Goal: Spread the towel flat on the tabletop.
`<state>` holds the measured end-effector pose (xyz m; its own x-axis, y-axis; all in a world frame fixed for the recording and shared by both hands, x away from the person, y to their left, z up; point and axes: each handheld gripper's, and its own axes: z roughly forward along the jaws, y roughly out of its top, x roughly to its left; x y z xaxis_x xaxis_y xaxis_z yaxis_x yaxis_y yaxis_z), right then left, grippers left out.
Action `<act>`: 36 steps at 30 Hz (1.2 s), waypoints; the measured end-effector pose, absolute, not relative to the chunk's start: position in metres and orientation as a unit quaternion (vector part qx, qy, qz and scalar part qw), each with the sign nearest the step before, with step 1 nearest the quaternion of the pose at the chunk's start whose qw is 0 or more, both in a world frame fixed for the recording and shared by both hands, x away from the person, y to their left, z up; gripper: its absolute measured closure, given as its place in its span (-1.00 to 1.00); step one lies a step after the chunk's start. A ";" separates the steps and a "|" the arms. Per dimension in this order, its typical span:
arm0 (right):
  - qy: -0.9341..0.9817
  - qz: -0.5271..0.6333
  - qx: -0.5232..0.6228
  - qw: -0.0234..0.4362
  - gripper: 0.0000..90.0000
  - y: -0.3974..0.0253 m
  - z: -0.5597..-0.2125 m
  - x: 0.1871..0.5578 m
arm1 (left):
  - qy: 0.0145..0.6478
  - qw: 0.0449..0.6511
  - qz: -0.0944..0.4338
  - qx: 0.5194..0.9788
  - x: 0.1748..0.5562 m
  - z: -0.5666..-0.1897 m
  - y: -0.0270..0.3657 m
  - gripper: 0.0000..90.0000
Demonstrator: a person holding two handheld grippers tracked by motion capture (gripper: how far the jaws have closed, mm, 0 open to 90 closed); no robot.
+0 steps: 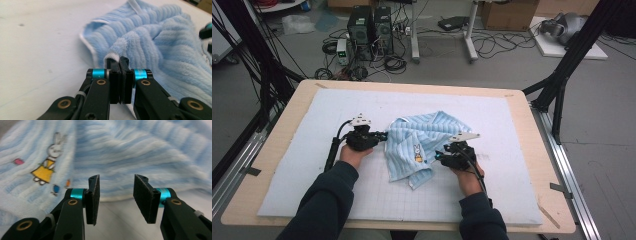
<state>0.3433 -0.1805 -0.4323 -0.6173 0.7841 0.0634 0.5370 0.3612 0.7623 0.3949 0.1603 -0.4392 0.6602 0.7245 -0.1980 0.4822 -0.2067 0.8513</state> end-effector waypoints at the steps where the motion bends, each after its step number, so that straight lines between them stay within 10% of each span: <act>1: 0.810 0.391 0.408 0.158 0.25 -0.181 -0.432 0.343 | 0.398 0.494 0.124 0.763 0.396 -0.439 0.164 0.95; 11: 0.837 0.356 0.388 0.152 0.32 -0.144 -0.443 0.354 | 0.443 0.485 0.153 0.739 0.403 -0.439 0.193 0.95; 16: 0.852 0.346 0.362 0.155 0.89 -0.143 -0.441 0.358 | 0.454 0.482 0.162 0.731 0.406 -0.440 0.197 0.95; 31: 0.825 0.294 0.397 0.274 0.92 -0.182 -0.428 0.386 | 0.422 0.469 0.169 0.758 0.407 -0.448 0.172 0.94; 33: 0.818 0.299 0.403 0.283 0.90 -0.183 -0.426 0.386 | 0.425 0.471 0.173 0.753 0.406 -0.447 0.170 0.88; 34: 0.819 0.300 0.403 0.278 0.77 -0.182 -0.427 0.385 | 0.436 0.472 0.172 0.747 0.407 -0.447 0.171 0.46; 36: 0.815 0.310 0.405 0.274 0.64 -0.185 -0.426 0.380 | 0.458 0.476 0.153 0.735 0.407 -0.445 0.179 0.26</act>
